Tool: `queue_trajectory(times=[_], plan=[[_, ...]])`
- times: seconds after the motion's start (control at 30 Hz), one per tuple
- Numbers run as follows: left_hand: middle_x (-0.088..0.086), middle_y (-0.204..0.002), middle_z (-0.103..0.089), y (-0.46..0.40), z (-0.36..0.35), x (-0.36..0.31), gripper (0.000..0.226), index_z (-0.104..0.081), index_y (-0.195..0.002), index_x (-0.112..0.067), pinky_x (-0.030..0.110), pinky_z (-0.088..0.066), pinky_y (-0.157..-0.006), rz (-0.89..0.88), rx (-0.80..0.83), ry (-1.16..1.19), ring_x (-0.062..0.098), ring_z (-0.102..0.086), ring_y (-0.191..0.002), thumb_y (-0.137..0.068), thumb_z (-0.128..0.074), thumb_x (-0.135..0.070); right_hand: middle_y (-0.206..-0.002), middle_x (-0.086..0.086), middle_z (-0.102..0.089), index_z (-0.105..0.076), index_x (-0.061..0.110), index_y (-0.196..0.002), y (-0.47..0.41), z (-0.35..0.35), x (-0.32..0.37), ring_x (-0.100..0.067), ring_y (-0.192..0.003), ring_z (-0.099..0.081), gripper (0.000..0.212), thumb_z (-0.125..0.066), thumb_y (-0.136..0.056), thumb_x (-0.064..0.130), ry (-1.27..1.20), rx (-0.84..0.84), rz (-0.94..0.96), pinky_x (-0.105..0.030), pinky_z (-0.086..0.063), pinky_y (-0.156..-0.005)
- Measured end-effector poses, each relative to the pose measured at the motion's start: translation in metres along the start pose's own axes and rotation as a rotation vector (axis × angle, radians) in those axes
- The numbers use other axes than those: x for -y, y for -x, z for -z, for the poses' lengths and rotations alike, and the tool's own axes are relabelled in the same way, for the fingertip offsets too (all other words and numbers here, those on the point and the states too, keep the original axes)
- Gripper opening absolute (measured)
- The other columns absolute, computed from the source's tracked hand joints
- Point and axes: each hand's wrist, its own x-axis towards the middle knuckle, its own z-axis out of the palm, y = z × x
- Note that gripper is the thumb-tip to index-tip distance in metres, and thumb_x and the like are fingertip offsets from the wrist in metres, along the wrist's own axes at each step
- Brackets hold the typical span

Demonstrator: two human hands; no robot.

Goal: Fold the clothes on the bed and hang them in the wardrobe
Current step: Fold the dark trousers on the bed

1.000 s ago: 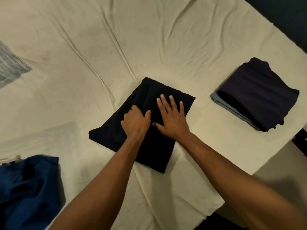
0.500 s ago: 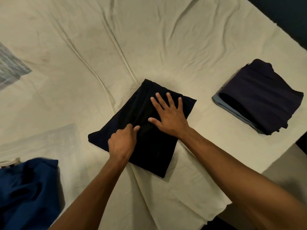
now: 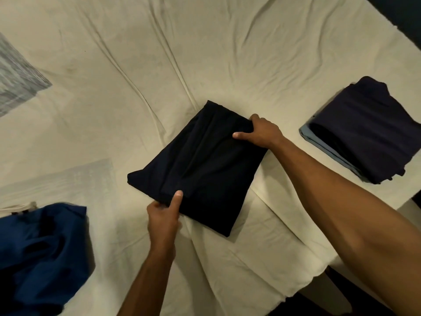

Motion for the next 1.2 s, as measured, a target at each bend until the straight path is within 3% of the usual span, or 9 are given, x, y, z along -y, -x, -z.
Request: queue_trajectory(times=[0.13,0.3,0.5,0.63,0.73,0.87,0.93,1.03,1.2], plan=[[0.005,-0.098,-0.070,0.000,-0.009,-0.028,0.013,-0.062,-0.097,-0.011,0.035,-0.056,-0.076,0.107,0.147,0.308,0.020,-0.068,-0.087,-0.091,-0.072,-0.017,-0.106,-0.005,-0.060,-0.052,0.014,-0.111,0.007,0.013,0.001,-0.024,-0.093,-0.057,0.063,-0.063,-0.081,0.068,-0.056,0.047,-0.021,-0.034,-0.041,-0.073],[0.011,-0.098,-0.074,-0.022,0.032,-0.067,0.010,-0.069,-0.099,-0.007,0.024,-0.057,-0.061,-0.092,0.240,0.191,0.014,-0.071,-0.072,-0.090,-0.070,-0.010,-0.106,-0.009,-0.067,-0.063,0.011,-0.108,0.059,0.013,-0.002,-0.028,-0.096,-0.064,0.061,-0.068,-0.080,0.065,-0.296,0.070,-0.144,-0.043,-0.055,-0.085],[0.003,-0.098,-0.075,-0.064,0.088,-0.099,0.015,-0.071,-0.105,-0.011,0.028,-0.052,-0.069,-0.141,0.359,-0.073,0.017,-0.069,-0.087,-0.092,-0.068,-0.017,-0.109,-0.009,-0.069,-0.061,0.012,-0.112,0.170,-0.075,0.011,-0.030,-0.102,-0.064,0.051,-0.062,-0.088,0.057,-0.519,-0.061,-0.268,-0.034,-0.048,-0.081],[0.008,-0.082,-0.067,-0.080,0.090,-0.053,0.021,-0.063,-0.083,-0.011,0.028,-0.045,-0.056,-0.171,0.188,-0.219,0.022,-0.058,-0.071,-0.091,-0.071,-0.029,-0.119,-0.014,-0.061,-0.046,0.009,-0.121,0.191,-0.120,0.027,-0.036,-0.108,-0.060,0.059,-0.059,-0.090,0.058,-0.368,-0.136,-0.362,-0.040,-0.046,-0.080],[0.002,-0.078,-0.064,-0.077,0.088,-0.037,0.029,-0.061,-0.080,-0.014,0.033,-0.044,-0.063,-0.224,0.079,-0.220,0.020,-0.055,-0.072,-0.093,-0.066,-0.039,-0.141,-0.015,-0.042,-0.032,0.012,-0.144,0.194,-0.118,0.055,-0.036,-0.122,-0.048,0.074,-0.065,-0.089,0.050,-0.057,-0.322,-0.354,-0.050,-0.044,-0.092],[0.003,-0.086,-0.067,-0.063,0.089,-0.020,0.032,-0.065,-0.092,-0.013,0.039,-0.047,-0.074,-0.224,-0.005,-0.267,0.021,-0.059,-0.081,-0.095,-0.061,-0.045,-0.124,-0.011,-0.055,-0.053,0.015,-0.129,0.214,-0.128,0.129,-0.032,-0.109,-0.053,0.057,-0.060,-0.088,0.054,-0.028,-0.410,-0.030,-0.045,-0.045,-0.083],[0.006,-0.074,-0.063,-0.062,0.094,-0.012,0.039,-0.060,-0.079,-0.011,0.039,-0.043,-0.068,-0.209,0.012,-0.289,0.022,-0.053,-0.071,-0.095,-0.060,-0.046,-0.115,-0.010,-0.057,-0.055,0.014,-0.122,0.223,-0.146,0.170,-0.031,-0.101,-0.054,0.059,-0.061,-0.082,0.058,0.006,-0.372,0.112,-0.043,-0.046,-0.077],[0.009,-0.071,-0.063,-0.063,0.100,-0.008,0.041,-0.060,-0.077,-0.007,0.037,-0.042,-0.066,-0.205,0.021,-0.314,0.021,-0.050,-0.067,-0.096,-0.061,-0.044,-0.134,-0.013,-0.043,-0.032,0.011,-0.144,0.221,-0.179,0.206,-0.032,-0.117,-0.044,0.080,-0.061,-0.086,0.058,0.079,-0.101,0.132,-0.047,-0.042,-0.091],[0.006,-0.073,-0.062,-0.059,0.096,-0.009,0.031,-0.060,-0.080,-0.013,0.032,-0.042,-0.059,-0.245,-0.058,-0.350,0.019,-0.051,-0.066,-0.097,-0.061,-0.038,-0.133,-0.016,-0.041,-0.032,0.007,-0.143,0.213,-0.196,0.210,-0.034,-0.114,-0.045,0.076,-0.066,-0.087,0.045,0.174,-0.108,0.107,-0.044,-0.044,-0.086]])
